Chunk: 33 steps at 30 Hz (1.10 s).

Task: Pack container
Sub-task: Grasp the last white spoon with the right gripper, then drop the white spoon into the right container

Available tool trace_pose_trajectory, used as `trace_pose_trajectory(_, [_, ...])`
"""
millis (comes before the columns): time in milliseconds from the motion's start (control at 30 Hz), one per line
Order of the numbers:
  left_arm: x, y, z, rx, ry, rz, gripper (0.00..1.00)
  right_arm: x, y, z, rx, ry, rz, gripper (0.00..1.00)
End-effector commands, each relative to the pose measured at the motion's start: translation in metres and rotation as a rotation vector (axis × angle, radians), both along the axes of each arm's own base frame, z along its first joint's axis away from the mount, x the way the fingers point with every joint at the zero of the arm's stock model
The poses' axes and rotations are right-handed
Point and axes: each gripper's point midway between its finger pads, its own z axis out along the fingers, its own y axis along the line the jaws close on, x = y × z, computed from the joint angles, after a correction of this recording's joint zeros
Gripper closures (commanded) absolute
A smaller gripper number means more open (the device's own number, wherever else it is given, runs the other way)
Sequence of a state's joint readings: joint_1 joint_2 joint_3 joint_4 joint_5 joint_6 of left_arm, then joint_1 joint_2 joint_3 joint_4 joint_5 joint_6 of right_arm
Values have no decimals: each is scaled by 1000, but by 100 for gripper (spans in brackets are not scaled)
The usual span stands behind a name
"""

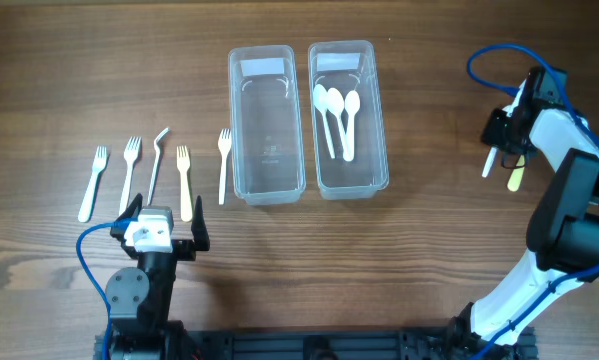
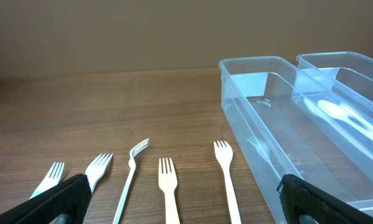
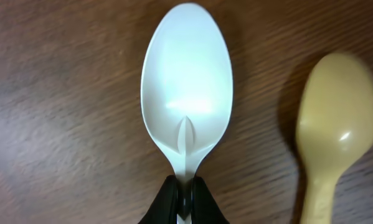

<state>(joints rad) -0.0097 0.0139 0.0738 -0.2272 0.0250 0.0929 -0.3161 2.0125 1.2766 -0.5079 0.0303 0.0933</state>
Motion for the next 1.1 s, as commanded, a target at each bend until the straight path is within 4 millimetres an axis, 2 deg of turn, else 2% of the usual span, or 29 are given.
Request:
trace_pose_trajectory(0, [0, 0, 0, 14, -7, -3, 0, 29, 8, 34, 55, -89, 23, 96])
trace_pose_trajectory(67, [0, 0, 0, 14, -7, -3, 0, 51, 9, 81, 47, -194, 46, 96])
trace_pose_trajectory(100, [0, 0, 0, 14, -7, -3, 0, 58, 11, 99, 44, -232, 56, 96])
trace_pose_trajectory(233, [0, 0, 0, 14, -7, -3, 0, 88, 41, 186, 48, -421, 146, 96])
trace_pose_trajectory(300, [0, 0, 0, 14, -7, -3, 0, 96, 64, 215, 47, -484, 201, 95])
trace_pose_trajectory(367, [0, 0, 0, 14, -7, -3, 0, 100, 88, 228, 52, -512, 249, 96])
trace_pose_trajectory(400, [0, 0, 0, 14, -7, -3, 0, 100, 109, 230, 70, -515, 288, 96])
trace_pose_trajectory(500, [0, 0, 0, 14, -7, -3, 0, 97, 173, 224, 156, -495, 420, 96])
trace_pose_trajectory(600, [0, 0, 0, 14, -7, -3, 0, 90, 223, 212, 188, -453, 516, 96])
trace_pose_trajectory(700, [0, 0, 0, 14, -7, -3, 0, 81, 264, 189, 181, -397, 590, 96])
trace_pose_trajectory(800, [0, 0, 0, 14, -7, -3, 0, 71, 293, 159, 169, -325, 642, 96])
trace_pose_trajectory(900, [0, 0, 0, 14, -7, -3, 0, 60, 313, 126, 176, -244, 682, 96])
trace_pose_trajectory(967, [0, 0, 0, 14, -7, -3, 0, 54, 322, 106, 180, -191, 699, 96])
trace_pose_trajectory(1067, [0, 0, 0, 14, -7, -3, 0, 52, 326, 93, 181, -159, 706, 95])
